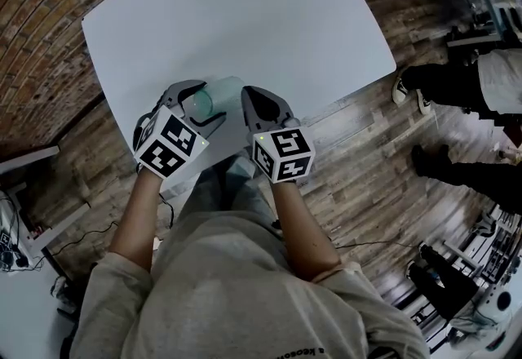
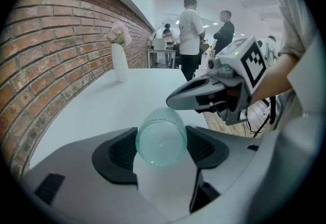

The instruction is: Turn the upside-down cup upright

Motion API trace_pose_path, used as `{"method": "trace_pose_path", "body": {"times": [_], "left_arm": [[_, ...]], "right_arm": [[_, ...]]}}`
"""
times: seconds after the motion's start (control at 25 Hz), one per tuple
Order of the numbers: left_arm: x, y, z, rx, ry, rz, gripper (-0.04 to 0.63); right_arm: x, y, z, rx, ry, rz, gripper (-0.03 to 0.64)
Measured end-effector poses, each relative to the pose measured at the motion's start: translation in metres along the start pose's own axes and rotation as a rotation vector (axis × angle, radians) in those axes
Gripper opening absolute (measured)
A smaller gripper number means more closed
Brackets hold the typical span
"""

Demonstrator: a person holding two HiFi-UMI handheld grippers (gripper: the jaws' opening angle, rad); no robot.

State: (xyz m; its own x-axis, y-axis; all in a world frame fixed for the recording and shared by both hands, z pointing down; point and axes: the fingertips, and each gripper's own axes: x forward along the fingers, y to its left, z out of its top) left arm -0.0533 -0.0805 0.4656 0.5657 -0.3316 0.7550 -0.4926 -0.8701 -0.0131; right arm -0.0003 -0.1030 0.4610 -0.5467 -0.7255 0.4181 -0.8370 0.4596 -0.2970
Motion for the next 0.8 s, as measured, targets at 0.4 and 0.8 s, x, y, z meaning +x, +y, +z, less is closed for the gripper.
{"method": "trace_pose_path", "body": {"times": [0.4,0.8], "left_arm": [[-0.001,0.001,0.004,-0.008,-0.003,0.003,0.299],[-0.002,0.0,0.012,-0.024,-0.032,0.004,0.296]], "right_arm": [[0.01,-0.002,-0.012,0.087,0.015,0.027,0.006],[0.017,0.004,-0.024,0.153,0.037,0.065,0.006]]}}
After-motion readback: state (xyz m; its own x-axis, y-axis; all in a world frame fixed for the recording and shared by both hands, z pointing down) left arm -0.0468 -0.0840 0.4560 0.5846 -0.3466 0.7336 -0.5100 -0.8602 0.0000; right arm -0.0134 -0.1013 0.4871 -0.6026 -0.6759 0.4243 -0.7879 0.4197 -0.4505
